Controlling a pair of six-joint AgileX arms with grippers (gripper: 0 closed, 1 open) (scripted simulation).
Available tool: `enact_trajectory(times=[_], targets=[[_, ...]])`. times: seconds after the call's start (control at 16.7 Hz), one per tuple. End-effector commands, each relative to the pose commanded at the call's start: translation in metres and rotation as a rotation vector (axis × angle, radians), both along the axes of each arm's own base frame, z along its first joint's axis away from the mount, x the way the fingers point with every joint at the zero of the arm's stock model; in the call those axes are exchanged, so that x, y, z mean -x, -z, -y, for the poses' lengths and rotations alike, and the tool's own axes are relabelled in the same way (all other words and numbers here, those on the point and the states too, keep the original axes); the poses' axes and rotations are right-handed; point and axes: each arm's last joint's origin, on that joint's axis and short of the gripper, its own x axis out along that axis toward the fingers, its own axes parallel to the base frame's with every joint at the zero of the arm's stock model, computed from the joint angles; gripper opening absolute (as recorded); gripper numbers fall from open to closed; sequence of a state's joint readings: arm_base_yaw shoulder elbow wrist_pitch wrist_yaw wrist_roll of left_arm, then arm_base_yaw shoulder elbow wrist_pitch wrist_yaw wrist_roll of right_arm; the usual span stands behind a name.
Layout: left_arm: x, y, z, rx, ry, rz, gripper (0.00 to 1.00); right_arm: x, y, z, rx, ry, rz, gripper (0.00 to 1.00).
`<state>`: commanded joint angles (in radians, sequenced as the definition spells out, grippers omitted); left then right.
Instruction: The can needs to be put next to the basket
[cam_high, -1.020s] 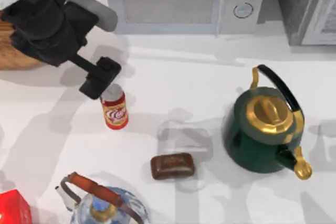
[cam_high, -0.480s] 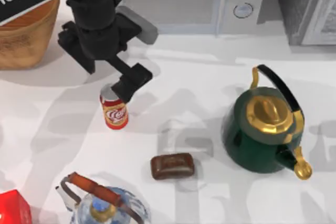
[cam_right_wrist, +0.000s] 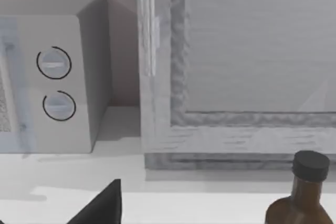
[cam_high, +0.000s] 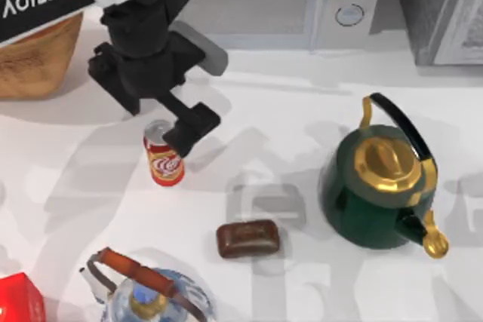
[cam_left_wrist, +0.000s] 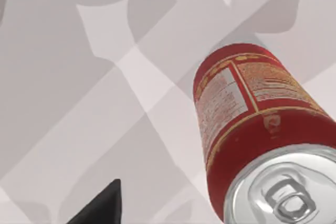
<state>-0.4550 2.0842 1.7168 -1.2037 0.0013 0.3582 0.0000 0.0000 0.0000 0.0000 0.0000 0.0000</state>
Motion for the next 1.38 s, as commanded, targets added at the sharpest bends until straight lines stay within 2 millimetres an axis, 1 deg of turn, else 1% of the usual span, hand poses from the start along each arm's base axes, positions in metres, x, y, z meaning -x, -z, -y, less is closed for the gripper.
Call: enact_trajectory(times=[0.24, 0.3, 0.54, 1.32, 1.38], targets=[[0.0, 0.035, 0.0, 0.002, 0.0, 0.005, 1.0, 0.0, 0.0, 0.0, 0.0, 0.0, 0.0, 1.0], [0.001, 0.039, 0.0, 0.001, 0.0, 0.002, 1.0, 0.0, 0.0, 0.0, 0.0, 0.0, 0.0, 1.0], [0.001, 0.039, 0.0, 0.001, 0.0, 0.002, 1.0, 0.0, 0.0, 0.0, 0.0, 0.0, 0.0, 1.0], [0.001, 0.039, 0.0, 0.001, 0.0, 0.002, 0.02, 0.0, 0.0, 0.0, 0.0, 0.0, 0.0, 1.0], [0.001, 0.039, 0.0, 0.001, 0.0, 0.002, 0.0, 0.0, 0.0, 0.0, 0.0, 0.0, 0.0, 1.0]])
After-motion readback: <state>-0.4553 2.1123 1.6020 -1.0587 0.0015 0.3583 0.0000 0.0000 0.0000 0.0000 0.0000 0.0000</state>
